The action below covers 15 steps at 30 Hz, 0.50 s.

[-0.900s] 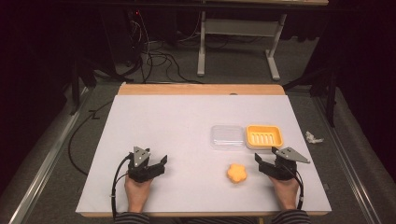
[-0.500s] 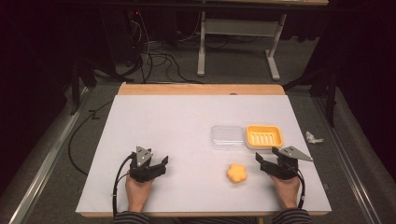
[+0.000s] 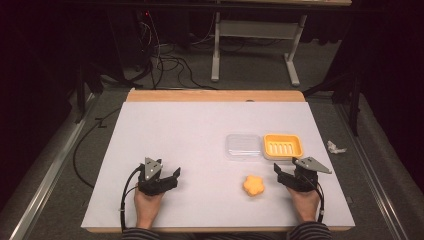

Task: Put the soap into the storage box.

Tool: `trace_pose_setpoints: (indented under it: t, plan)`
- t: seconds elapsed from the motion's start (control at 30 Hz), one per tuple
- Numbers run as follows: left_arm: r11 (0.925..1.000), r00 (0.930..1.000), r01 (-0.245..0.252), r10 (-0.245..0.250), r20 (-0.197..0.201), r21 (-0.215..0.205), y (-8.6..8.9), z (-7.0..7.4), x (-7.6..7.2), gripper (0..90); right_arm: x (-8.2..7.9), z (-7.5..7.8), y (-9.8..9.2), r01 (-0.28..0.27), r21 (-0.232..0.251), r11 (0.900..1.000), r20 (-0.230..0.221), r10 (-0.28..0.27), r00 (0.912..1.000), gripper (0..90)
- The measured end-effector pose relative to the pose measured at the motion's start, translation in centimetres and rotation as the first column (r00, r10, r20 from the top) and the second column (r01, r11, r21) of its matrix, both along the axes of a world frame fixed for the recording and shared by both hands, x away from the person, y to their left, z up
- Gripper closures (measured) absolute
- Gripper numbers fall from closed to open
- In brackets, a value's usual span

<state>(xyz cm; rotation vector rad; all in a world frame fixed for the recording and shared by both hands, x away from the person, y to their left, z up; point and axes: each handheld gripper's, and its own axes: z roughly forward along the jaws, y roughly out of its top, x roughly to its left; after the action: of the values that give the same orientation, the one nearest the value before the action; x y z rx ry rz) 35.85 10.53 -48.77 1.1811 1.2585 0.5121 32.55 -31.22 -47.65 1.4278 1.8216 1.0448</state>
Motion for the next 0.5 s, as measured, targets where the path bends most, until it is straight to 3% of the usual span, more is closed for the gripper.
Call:
trace_pose_setpoints:
  t: [0.07,0.1,0.23,0.33,0.5]
  plan:
    - [1.0000,1.0000,-0.004,0.004,0.000,-0.002,0.0,0.0,0.0,23.4,0.0,0.0,0.1,-0.016,-0.002,1.000,-0.006,0.016,0.9998,26.0]
    - [0.9999,0.9999,-0.012,0.012,0.005,-0.007,0.1,0.0,0.0,23.4,0.0,0.0,0.1,-0.043,-0.006,0.999,-0.002,0.043,0.9991,32.4]
    - [0.9998,0.9998,-0.018,0.018,0.007,-0.011,0.1,0.1,0.0,23.7,-0.5,0.1,0.1,-0.116,0.016,0.993,0.034,0.116,0.9927,37.7]
    - [0.9998,0.9998,-0.018,0.018,0.009,-0.005,0.1,0.0,0.0,23.8,-0.6,0.2,0.0,-0.134,0.044,0.990,0.039,0.132,0.9904,38.1]
    - [0.9997,0.9997,-0.022,0.022,0.010,-0.004,0.1,0.0,0.0,23.9,-1.0,0.5,0.2,-0.169,0.018,0.985,0.088,0.167,0.9821,40.4]
